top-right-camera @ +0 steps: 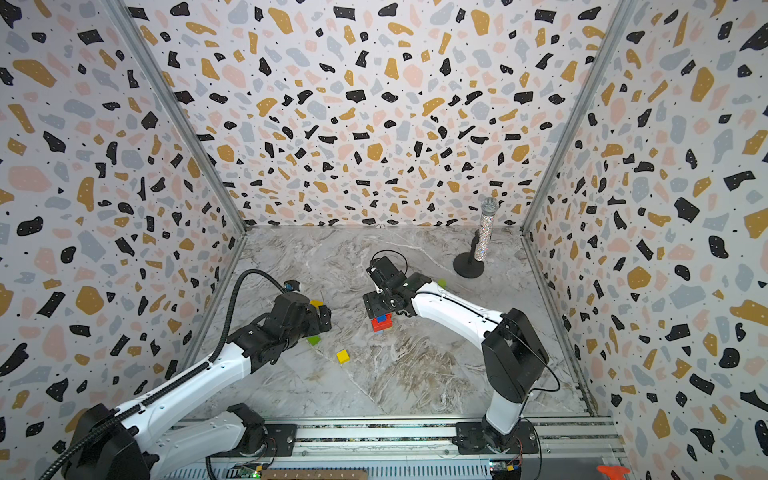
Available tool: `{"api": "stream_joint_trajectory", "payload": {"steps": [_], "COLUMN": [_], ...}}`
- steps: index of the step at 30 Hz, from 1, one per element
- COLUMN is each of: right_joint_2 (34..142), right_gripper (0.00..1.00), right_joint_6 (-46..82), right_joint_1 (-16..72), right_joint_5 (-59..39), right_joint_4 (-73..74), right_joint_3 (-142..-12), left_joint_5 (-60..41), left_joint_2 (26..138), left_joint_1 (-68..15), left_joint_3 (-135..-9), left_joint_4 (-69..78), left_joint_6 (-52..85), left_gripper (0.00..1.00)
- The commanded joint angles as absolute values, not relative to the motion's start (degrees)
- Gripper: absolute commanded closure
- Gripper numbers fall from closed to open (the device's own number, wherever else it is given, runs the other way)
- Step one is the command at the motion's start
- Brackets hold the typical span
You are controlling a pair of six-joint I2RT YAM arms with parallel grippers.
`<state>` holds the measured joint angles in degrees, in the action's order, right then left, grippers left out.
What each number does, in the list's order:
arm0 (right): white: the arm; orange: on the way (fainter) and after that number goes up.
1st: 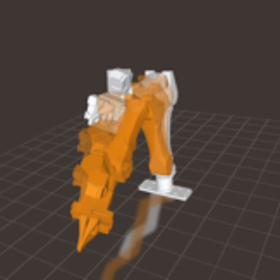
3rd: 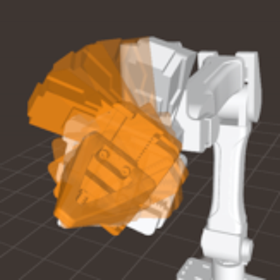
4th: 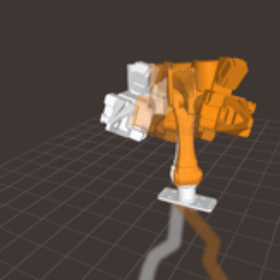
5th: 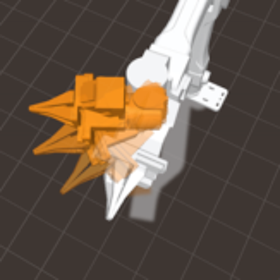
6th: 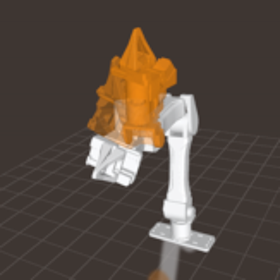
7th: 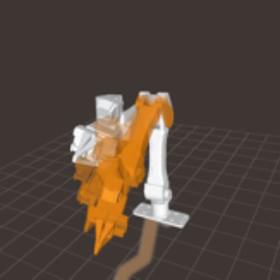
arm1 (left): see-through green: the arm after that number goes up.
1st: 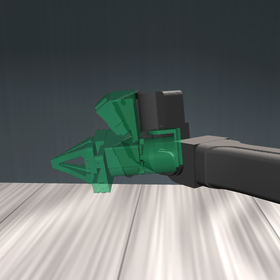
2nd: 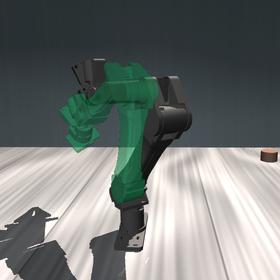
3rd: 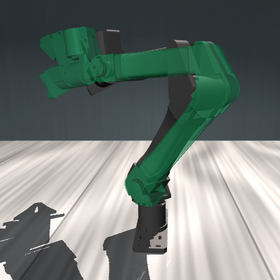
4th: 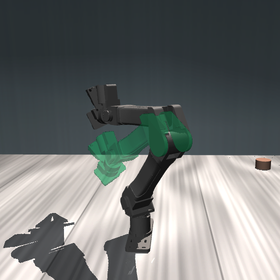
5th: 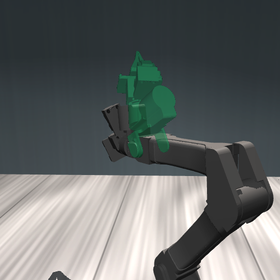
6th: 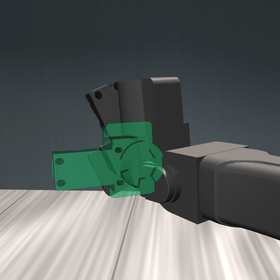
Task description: Build the wood block tower
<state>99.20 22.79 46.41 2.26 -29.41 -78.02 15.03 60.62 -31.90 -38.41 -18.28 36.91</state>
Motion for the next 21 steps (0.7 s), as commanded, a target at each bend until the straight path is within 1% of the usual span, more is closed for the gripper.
{"api": "stream_joint_trajectory", "payload": {"steps": [1,4,11,21], "right_joint_2": [100.5,102.1,105.2,108.5], "right_gripper": [0.19,0.16,0.16,0.13], "right_joint_6": [22.2,22.3,22.8,22.4], "right_joint_1": [46.6,46.8,46.9,47.8], "right_joint_5": [3.1,3.4,3.4,3.0], "right_joint_4": [-31.0,-31.1,-31.5,-32.1], "right_joint_3": [-77.8,-78.0,-78.7,-80.1], "left_joint_5": [16.4,16.3,15.5,14.8], "left_joint_2": [60.2,60.0,59.9,59.2], "left_joint_1": [-31.6,-31.6,-31.5,-30.3], "left_joint_3": [-38.3,-37.4,-35.7,-34.9], "left_joint_4": [-18.6,-17.9,-15.8,-15.1], "left_joint_6": [37.4,37.4,37.3,36.2], "left_gripper": [0.00,0.00,0.00,0.00]}}
